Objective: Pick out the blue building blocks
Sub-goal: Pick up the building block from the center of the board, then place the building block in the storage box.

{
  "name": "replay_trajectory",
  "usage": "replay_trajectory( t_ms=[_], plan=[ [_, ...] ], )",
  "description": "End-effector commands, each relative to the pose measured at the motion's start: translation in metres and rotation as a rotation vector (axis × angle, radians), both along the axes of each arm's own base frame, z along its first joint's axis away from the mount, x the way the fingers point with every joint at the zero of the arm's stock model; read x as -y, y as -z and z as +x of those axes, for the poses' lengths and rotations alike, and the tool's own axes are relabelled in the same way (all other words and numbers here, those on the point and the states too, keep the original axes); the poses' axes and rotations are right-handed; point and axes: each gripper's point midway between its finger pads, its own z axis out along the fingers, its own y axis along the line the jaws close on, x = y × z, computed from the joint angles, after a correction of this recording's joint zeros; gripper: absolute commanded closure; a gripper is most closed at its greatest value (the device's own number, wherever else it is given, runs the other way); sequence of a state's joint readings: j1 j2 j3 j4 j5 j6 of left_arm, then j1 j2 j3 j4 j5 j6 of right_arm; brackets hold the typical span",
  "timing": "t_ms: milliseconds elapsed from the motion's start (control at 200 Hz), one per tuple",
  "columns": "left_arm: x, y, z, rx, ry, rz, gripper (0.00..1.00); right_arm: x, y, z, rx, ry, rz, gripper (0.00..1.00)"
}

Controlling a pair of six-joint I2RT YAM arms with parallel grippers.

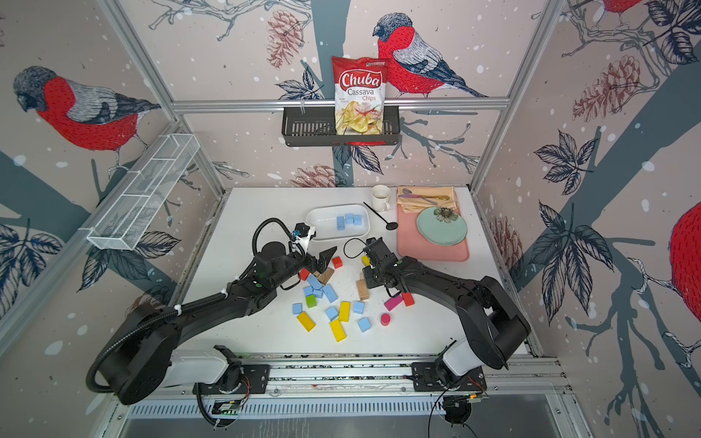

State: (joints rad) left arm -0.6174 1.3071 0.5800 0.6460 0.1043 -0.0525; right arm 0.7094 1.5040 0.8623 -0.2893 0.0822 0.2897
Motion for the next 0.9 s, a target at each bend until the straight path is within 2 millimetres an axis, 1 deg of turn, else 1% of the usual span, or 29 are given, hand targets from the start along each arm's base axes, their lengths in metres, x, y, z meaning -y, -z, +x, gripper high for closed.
replay_trajectory(
  t_ms=[0,175,390,475,605,786,896],
  plan=[
    [-0.004,-0.020,0.001,0.065,-0.020,-0.047,0.04,-0.001,-0.016,0.014,0.047,0.014,0.012,0.84],
    [-0.008,-0.024,-0.002,0.080,-0.031,-0.049,0.04,-0.008,-0.040,0.042,0.099,0.032,0.047,0.84],
    [-0.017,-0.026,-0.002,0.084,-0.067,-0.048,0.04,-0.027,-0.067,0.078,0.156,0.031,0.083,0.87],
    [-0.019,-0.026,-0.003,0.083,-0.079,-0.043,0.04,-0.036,-0.072,0.090,0.163,0.024,0.091,0.87],
    [-0.026,-0.027,-0.004,0.088,-0.106,-0.043,0.04,-0.051,-0.075,0.105,0.162,0.005,0.100,0.88],
    [-0.041,-0.026,-0.001,0.082,-0.187,-0.049,0.04,-0.069,-0.079,0.124,0.167,-0.013,0.116,0.88],
    [-0.042,-0.023,-0.002,0.073,-0.193,-0.044,0.04,-0.080,-0.079,0.137,0.171,-0.023,0.123,0.88]
  ],
)
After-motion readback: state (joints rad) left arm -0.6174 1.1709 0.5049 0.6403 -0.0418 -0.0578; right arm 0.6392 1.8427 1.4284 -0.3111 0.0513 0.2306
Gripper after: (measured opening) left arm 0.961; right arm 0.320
